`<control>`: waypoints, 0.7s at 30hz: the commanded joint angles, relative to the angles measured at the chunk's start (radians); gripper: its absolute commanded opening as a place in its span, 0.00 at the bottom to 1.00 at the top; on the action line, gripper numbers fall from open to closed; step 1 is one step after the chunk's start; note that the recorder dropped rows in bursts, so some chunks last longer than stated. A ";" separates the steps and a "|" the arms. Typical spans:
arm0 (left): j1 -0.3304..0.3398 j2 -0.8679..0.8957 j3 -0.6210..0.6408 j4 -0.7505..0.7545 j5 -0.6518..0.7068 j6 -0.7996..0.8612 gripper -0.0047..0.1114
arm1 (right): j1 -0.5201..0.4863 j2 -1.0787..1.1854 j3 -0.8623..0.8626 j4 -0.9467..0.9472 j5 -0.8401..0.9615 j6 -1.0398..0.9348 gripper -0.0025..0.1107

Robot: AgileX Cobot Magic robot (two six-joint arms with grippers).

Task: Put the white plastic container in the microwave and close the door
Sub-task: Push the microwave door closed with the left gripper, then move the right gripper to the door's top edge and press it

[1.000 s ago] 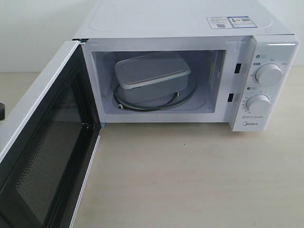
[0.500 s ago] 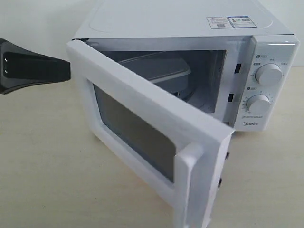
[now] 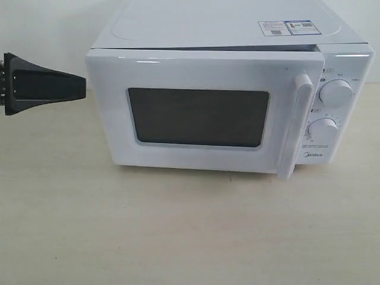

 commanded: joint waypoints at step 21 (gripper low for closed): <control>-0.003 -0.046 0.003 -0.097 -0.155 0.133 0.08 | -0.002 -0.006 -0.035 0.030 -0.252 0.208 0.02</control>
